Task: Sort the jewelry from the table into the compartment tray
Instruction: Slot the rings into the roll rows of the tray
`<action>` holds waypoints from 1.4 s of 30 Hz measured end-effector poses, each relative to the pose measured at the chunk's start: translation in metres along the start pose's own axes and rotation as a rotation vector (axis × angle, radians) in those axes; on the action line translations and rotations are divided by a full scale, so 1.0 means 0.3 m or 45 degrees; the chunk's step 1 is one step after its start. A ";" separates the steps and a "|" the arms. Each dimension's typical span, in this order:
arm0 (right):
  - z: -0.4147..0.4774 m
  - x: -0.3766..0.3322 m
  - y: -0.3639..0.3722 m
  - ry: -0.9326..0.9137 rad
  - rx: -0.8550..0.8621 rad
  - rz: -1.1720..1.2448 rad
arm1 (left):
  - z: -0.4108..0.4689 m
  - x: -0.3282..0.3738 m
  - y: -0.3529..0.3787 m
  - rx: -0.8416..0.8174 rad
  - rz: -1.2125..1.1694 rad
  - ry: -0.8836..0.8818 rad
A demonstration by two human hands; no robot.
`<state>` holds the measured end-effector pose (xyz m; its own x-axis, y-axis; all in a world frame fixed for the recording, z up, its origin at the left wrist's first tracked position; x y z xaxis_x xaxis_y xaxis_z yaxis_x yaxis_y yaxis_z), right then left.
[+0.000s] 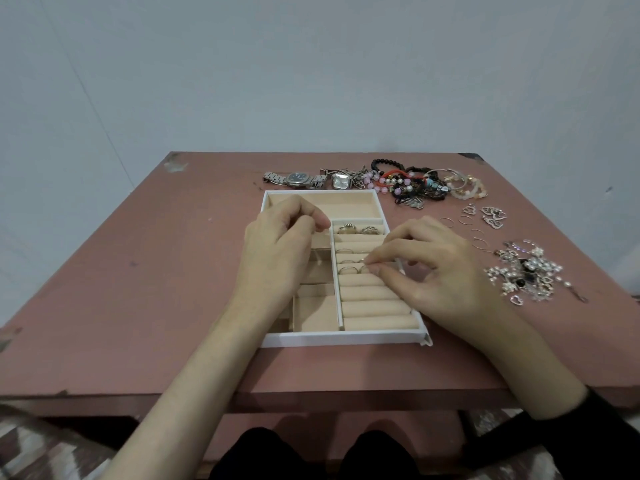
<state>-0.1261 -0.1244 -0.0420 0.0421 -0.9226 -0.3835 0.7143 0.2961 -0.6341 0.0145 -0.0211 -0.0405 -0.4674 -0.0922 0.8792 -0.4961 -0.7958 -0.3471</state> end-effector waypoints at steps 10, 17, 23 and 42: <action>0.017 0.041 0.027 0.271 -0.083 0.184 | -0.001 0.003 0.005 -0.018 -0.013 -0.012; 0.012 0.041 -0.011 0.426 -0.087 0.401 | -0.017 0.040 0.022 -0.075 0.114 0.093; 0.019 0.187 -0.200 0.659 0.205 0.320 | 0.002 0.135 0.110 -0.278 0.327 0.234; -0.002 0.328 -0.238 0.695 0.178 -0.041 | 0.159 0.142 0.540 -0.697 0.906 0.330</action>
<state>-0.1735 -0.2362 -0.0348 -0.3225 -0.6581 -0.6804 0.7963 0.2000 -0.5709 -0.0510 -0.1826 -0.0438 -0.9097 -0.2610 0.3232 -0.2752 -0.2041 -0.9395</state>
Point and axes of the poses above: each hand's wrist, its own z-axis towards the middle knuckle, its own y-axis out of the palm, x = y × z, the point moved 6 cm from there along z, towards the middle knuckle, and after that the axes turned 4 degrees about z, right-handed, at the moved point
